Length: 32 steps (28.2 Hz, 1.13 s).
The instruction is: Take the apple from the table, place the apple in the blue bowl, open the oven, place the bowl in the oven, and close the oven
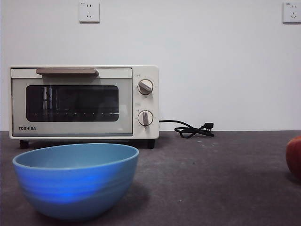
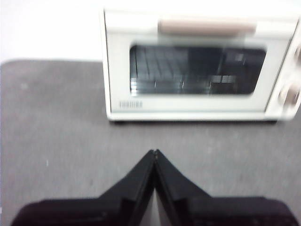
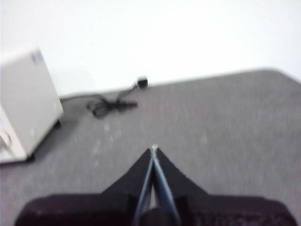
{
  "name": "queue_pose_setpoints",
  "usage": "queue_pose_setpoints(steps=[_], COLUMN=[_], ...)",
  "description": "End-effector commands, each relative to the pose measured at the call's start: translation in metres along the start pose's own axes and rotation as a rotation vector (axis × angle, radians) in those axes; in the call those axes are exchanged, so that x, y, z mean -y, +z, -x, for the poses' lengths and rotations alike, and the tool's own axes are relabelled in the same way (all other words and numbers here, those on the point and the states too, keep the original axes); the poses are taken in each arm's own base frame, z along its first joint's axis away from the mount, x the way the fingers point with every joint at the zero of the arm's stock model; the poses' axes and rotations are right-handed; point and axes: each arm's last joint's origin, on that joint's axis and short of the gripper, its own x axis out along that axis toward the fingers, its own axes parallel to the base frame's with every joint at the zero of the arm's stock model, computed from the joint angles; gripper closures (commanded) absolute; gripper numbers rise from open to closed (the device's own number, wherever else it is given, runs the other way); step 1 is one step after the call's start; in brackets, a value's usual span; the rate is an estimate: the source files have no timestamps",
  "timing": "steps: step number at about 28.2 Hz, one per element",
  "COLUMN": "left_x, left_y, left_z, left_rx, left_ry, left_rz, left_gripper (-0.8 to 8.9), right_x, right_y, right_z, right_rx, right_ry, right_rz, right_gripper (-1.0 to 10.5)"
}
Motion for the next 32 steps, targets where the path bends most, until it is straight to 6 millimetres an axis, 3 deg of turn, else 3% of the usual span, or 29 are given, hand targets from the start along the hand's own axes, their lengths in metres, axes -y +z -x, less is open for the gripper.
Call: queue_pose_setpoints(steps=[1,7,14,19,22,25,30,32], left_x=[0.001,0.003,0.008,0.011,0.012,0.014,0.018,0.019], left_y=[0.013,0.045,0.087,0.115,0.128,0.136,0.131,0.129], left_z=[0.001,-0.001,-0.013,-0.027,-0.038,-0.051,-0.064,-0.063], left_rx=[0.018,-0.069,-0.269,-0.428,-0.516,-0.632,-0.750,-0.766], left_ry=[0.003,0.013,0.010,0.008,-0.005,-0.030,-0.166,-0.169], left_rz=[0.041,0.096,0.103,0.111,0.119,0.135,0.163,0.159], left_gripper=[8.19,8.19,8.19,8.18,8.18,8.18,8.18,8.18], right_x=[-0.002,-0.005,-0.009,-0.011,-0.012,-0.016,-0.022,-0.024], right_y=[0.017,0.050,0.079,0.093,0.100,0.102,0.092,0.086], right_z=[0.003,0.006,-0.002,-0.016,-0.030,-0.046,-0.078,-0.089], right_rx=[0.033,-0.032,-0.345,-0.599,-0.647,-0.747,-0.975,-1.050], right_ry=[0.007,-0.001,-0.042,-0.082,-0.080,0.003,0.125,0.127], right_rz=[-0.018,-0.142,-0.137,-0.106,-0.114,-0.146,-0.157,-0.143], right_gripper=[9.5,9.5,9.5,9.5,9.5,9.5,9.3,8.4])
